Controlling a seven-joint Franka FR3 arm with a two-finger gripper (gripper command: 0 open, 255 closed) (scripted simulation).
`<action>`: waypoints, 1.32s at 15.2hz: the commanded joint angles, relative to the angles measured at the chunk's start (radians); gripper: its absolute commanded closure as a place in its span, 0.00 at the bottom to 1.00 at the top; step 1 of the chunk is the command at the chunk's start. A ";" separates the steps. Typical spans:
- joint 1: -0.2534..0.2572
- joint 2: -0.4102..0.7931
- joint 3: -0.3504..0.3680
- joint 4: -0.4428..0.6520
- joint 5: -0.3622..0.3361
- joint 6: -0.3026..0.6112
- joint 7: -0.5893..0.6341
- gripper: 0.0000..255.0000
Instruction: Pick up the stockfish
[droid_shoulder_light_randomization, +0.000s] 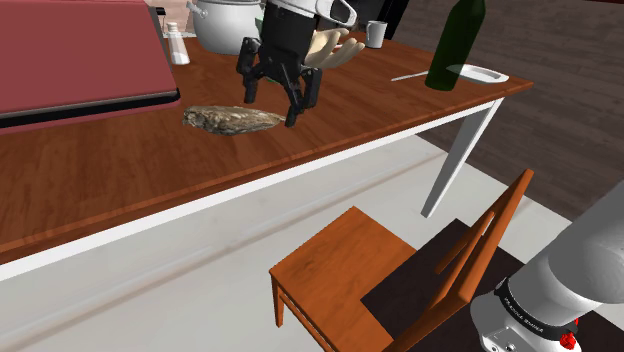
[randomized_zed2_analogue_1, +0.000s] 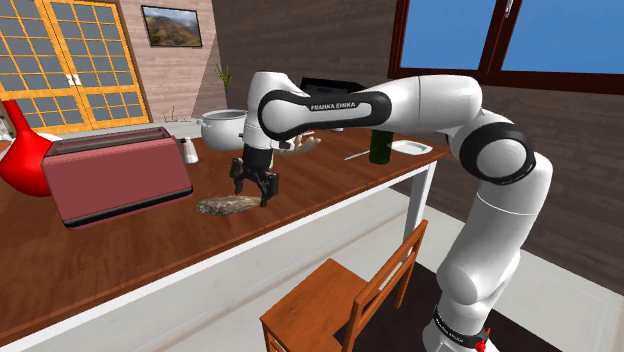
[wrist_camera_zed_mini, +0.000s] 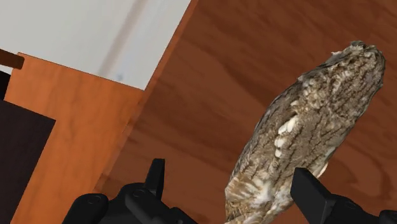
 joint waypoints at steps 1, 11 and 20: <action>0.015 0.095 0.019 0.087 -0.069 0.008 0.121 0.00; 0.051 0.193 0.012 0.083 -0.137 0.110 0.229 0.00; 0.051 0.193 0.012 0.082 -0.137 0.110 0.229 1.00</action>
